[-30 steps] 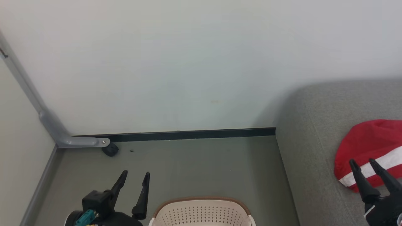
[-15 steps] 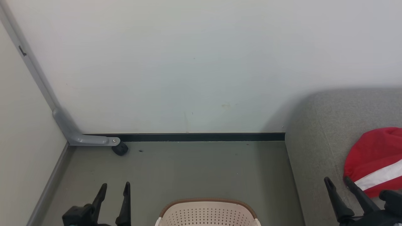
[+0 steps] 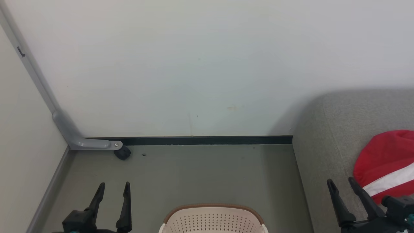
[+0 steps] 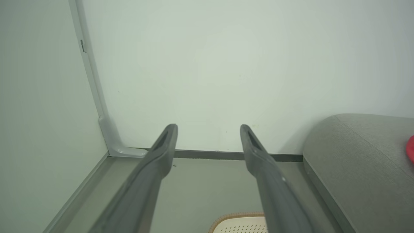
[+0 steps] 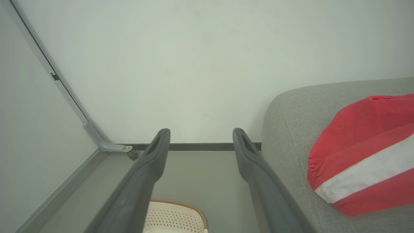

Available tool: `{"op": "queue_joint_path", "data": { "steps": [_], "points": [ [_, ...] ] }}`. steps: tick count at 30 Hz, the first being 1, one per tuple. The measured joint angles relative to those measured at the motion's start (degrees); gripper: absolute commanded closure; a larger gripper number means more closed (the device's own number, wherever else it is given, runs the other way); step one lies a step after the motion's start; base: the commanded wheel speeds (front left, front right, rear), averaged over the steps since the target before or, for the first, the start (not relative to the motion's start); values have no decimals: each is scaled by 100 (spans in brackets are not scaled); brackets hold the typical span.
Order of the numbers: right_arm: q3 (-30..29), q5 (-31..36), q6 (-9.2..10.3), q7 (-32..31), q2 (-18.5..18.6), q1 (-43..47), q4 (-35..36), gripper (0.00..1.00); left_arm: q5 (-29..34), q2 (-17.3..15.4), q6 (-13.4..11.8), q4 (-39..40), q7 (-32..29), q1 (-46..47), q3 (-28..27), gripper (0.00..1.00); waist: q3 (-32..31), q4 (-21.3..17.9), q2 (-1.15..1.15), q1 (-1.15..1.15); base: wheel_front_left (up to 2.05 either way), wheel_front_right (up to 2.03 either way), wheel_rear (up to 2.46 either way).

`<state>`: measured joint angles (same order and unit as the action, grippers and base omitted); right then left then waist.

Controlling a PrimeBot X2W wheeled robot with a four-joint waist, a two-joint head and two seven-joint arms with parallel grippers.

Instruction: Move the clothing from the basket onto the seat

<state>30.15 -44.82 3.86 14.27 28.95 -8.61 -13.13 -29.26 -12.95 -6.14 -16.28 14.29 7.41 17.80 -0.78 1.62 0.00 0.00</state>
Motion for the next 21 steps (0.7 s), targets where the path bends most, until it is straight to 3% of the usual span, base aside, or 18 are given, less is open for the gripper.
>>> {"op": "queue_joint_path", "data": {
  "steps": [8, 21],
  "points": [
    [-213, 503, 24, 0, -47, 8, 127, 0, 171, 63, -41, 53, 0, -103, -57, 0, 12, -39, 0, 0, 0, 0, 0],
    [-556, 790, -36, 1, -235, 235, 178, 0, 399, 148, -41, 70, 0, -113, -188, 0, 49, -97, 0, 0, 0, 0, 0]
  ]
}}
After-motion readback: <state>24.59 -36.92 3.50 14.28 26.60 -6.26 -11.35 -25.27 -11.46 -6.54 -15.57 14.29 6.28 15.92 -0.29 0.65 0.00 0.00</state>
